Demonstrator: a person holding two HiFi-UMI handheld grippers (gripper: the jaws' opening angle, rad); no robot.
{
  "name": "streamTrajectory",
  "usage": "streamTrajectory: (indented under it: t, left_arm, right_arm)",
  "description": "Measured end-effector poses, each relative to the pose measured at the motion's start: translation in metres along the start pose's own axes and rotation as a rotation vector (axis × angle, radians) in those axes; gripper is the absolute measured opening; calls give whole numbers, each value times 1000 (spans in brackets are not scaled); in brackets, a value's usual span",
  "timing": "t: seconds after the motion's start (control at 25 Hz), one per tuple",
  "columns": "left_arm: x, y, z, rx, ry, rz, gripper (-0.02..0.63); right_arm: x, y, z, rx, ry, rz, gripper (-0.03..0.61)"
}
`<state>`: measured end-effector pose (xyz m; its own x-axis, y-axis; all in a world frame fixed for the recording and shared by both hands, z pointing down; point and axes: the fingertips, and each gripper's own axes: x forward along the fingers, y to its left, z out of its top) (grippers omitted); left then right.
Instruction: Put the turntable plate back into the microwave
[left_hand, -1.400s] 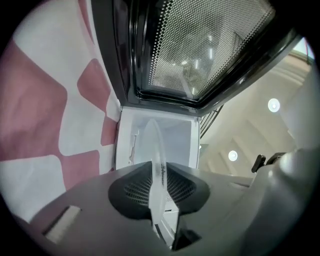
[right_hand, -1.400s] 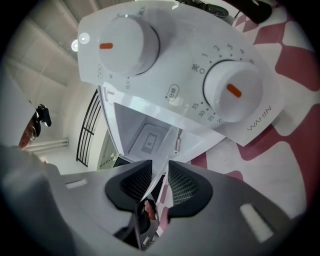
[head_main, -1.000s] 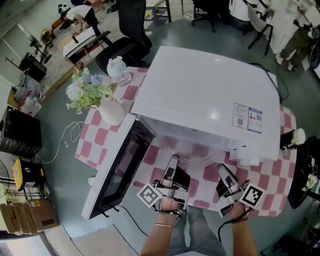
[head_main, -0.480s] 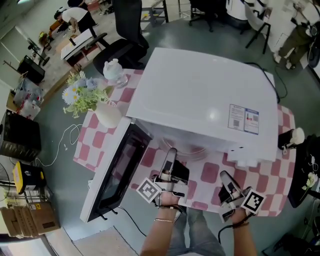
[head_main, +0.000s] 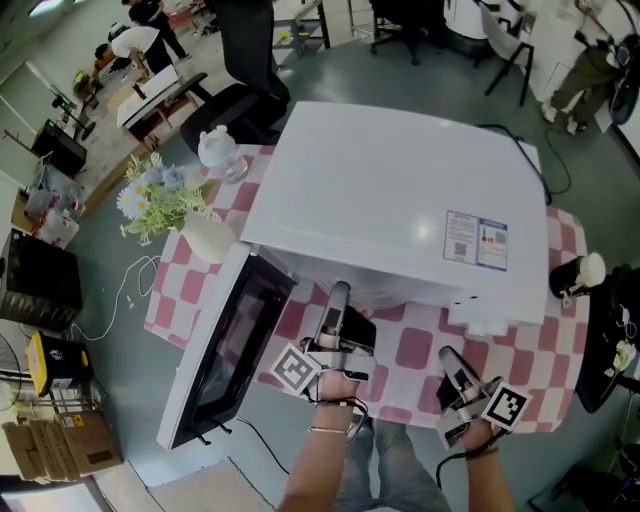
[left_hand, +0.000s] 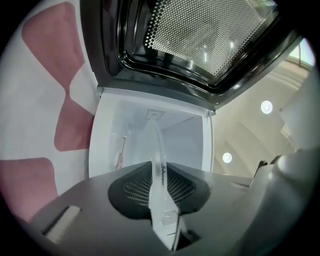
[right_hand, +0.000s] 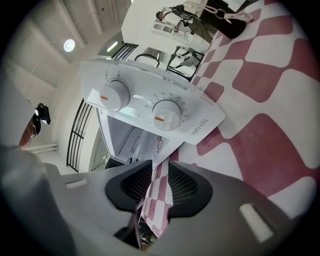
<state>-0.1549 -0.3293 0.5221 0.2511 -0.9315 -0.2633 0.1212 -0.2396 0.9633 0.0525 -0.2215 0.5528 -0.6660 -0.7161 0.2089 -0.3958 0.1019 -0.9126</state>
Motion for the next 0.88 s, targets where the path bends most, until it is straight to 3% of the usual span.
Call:
streamTrajectory:
  t: [0.88]
  left_arm:
    - [33, 16, -2, -9, -24, 20, 72]
  right_arm:
    - [-11, -16, 8, 28, -8, -20, 84]
